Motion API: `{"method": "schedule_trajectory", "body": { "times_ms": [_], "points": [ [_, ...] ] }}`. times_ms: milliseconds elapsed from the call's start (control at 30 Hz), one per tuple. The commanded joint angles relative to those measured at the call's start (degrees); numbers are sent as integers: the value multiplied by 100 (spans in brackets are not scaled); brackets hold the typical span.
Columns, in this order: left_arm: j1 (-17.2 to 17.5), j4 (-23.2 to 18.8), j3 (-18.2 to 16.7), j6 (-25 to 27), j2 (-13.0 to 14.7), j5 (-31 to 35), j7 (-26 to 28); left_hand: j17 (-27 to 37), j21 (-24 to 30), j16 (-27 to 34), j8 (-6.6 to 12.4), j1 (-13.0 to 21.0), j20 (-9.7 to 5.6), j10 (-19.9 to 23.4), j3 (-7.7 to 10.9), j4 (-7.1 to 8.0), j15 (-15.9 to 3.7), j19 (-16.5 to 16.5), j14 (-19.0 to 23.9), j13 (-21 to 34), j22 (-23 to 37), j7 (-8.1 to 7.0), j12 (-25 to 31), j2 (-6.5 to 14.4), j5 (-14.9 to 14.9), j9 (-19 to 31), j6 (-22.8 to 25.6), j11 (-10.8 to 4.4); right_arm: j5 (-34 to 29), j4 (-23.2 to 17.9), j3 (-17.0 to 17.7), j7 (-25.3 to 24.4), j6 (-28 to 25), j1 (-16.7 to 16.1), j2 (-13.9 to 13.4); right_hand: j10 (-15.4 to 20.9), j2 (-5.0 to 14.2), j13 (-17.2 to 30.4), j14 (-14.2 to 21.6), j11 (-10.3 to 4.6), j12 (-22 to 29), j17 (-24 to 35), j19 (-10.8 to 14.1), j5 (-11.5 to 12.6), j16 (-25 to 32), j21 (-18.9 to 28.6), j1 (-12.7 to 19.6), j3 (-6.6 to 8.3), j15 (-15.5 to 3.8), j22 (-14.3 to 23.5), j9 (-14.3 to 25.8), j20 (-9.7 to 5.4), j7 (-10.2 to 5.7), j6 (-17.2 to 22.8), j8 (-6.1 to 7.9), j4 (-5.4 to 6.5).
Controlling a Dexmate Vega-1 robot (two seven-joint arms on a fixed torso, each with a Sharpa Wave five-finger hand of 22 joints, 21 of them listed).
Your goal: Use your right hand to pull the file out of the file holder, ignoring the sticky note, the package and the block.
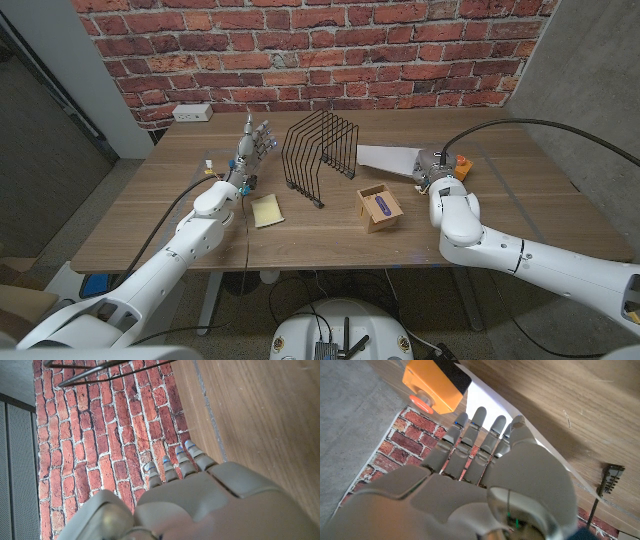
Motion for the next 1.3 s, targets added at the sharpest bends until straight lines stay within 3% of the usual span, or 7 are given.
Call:
{"method": "schedule_trajectory", "body": {
  "times_ms": [33, 433, 467, 667, 767, 967, 1300],
  "points": [
    [1, 0, 1, -3, 0, 0, 1, 16, 48, 38, 42, 6, 11, 5, -26, 15, -25, 31, 40, 31, 33, -33, 35, 69, 40, 21, 27, -44, -320, 73, 301, 248, 353, -187, 176, -2, 33, 5, -24, 9, 44, 17, -22, 24, 45, -15, 24, 45, -654, 17, 20, -790, -1, 87, 12, -2],
    [13, -10, -4, -3, 8, -4, -1, 16, 48, 37, 44, 7, 12, 2, -26, 15, -20, 33, 38, 31, 33, -28, 34, 69, 40, 21, 31, -44, -490, 89, 633, 416, 522, -402, 369, -3, 17, -28, -47, 16, 35, -2, -20, 10, 37, -8, 18, 76, -643, 23, 22, -793, -4, 80, -4, 7],
    [13, -10, -4, -3, 8, -4, -1, 16, 49, 36, 44, 7, 11, 0, -26, 15, -25, 34, 38, 31, 32, -32, 33, 69, 40, 21, 30, -47, -458, 82, 681, 412, 534, -426, 388, -214, -20, -82, -171, 21, -45, -44, -25, 10, -20, -11, -63, 63, -640, 21, 17, -795, -2, -93, -94, 36],
    [14, -12, -5, -3, 9, -4, 0, 16, 48, 36, 44, 6, 12, -1, -27, 15, -23, 33, 38, 31, 32, -28, 33, 69, 40, 21, 31, -49, -417, 89, 811, 440, 535, -473, 489, -645, -161, -249, -522, 5, -75, -181, -27, 23, -94, -29, -339, 5, -622, 5, -6, -728, 5, -441, -333, 82],
    [14, -11, -5, -4, 8, -4, 0, 16, 48, 36, 41, 6, 12, -2, -27, 15, -24, 33, 38, 31, 33, -32, 33, 69, 40, 21, 25, -51, -386, 70, 853, 488, 530, -481, 516, -997, -254, -342, -778, 18, -120, -296, -40, 32, -136, -39, -476, -46, -590, 1, -11, -648, 49, -798, -530, 90],
    [14, -10, -4, -4, 8, -3, 0, 16, 49, 36, 41, 6, 12, 3, -27, 15, -26, 35, 38, 31, 33, -31, 35, 69, 40, 21, 24, -44, -274, 22, 947, 529, 497, -514, 563, -1531, -390, -499, -1256, 19, -141, -474, -89, 38, -173, -66, -795, -162, -524, -7, -18, -531, 51, -1195, -744, 158],
    [13, -10, -3, -3, 7, -3, 1, 16, 48, 36, 41, 6, 9, 0, -28, 15, -23, 31, 38, 31, 33, -29, 34, 68, 40, 21, 24, -39, 19, -44, 1073, 476, 442, -524, 613, -2144, -494, -685, -1859, 110, -141, -597, -259, 62, -159, -127, -1070, -285, -429, -23, -22, -383, 167, -1777, -900, 189]
  ]
}}
